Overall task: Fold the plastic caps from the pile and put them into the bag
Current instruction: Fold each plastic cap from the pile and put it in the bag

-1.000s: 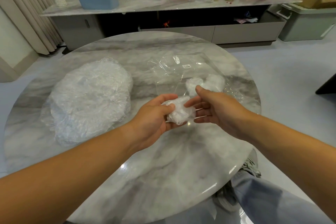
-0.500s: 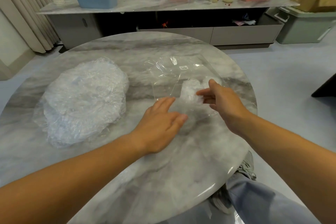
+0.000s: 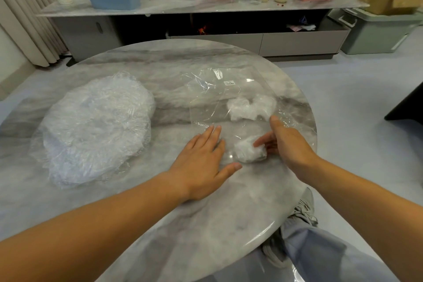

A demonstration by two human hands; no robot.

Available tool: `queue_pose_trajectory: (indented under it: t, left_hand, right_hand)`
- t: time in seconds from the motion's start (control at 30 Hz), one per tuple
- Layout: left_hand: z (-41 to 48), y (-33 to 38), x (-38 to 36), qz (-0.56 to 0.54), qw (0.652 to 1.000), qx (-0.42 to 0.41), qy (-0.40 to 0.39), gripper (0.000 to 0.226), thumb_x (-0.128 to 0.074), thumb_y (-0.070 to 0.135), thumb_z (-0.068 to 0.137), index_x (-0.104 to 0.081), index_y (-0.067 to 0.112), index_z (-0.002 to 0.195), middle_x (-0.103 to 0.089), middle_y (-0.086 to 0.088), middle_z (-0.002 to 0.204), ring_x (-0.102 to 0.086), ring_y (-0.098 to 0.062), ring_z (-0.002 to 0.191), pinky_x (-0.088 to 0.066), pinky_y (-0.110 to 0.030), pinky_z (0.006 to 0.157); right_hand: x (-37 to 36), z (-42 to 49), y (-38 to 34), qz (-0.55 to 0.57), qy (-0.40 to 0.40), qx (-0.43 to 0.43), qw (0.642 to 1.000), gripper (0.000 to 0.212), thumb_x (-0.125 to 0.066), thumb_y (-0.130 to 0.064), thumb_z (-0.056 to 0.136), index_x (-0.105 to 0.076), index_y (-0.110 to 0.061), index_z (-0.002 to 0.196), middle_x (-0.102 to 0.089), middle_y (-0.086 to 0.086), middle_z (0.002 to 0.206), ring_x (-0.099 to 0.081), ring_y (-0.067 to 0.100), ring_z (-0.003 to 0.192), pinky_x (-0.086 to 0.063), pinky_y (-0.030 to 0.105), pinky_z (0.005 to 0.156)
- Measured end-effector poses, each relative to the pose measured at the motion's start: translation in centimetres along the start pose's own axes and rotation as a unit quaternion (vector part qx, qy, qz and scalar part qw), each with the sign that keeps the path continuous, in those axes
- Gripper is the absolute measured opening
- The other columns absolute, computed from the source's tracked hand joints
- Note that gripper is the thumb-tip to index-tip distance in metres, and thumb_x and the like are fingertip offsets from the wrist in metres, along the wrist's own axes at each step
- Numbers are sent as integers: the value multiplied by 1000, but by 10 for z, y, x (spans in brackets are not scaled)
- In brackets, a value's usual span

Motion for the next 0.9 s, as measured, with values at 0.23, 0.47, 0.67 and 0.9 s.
queue_pose_trajectory:
  t: [0.23,0.47,0.67,0.9]
  left_hand:
    - [0,-2,4,-45,999,21,2,99,-1,79,81,11,20,160,17,5,167,19,-9,152,4,-43,126]
    - [-6,2,5,-73,997,3,31,96,-10,78,86,9,20,160,13,6,168,13,-8,153,-9,-40,126]
    - [-14,2,2,-68,997,-18,38,96,-8,78,87,5,18,161,9,3,169,11,-9,154,-6,-36,126]
    - [-19,4,-2,-68,997,-35,18,93,-8,76,88,7,20,161,12,6,168,13,-6,153,-2,-33,126]
  right_hand:
    - [-9,-3,-1,-50,-48,6,998,78,-23,-65,101,-83,-18,82,-77,3,96,-69,20,98,-52,33,94]
    - [-22,-3,2,0,-70,-64,996,74,-29,-73,97,-72,-13,111,-70,5,110,-65,18,96,-52,33,86]
    - [-31,5,0,305,-61,-170,935,92,-39,-74,95,-46,7,140,-49,22,144,-55,33,127,-49,45,105]
    - [-37,7,-12,469,28,-193,861,84,-54,-70,91,-51,4,129,-40,30,147,-47,41,134,-44,46,112]
Point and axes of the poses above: each hand's wrist, its own z-axis towards the middle knuckle, its own x-axis out of the back of the hand, y = z × x, the point moved 8 cm from there along z, towards the middle knuckle
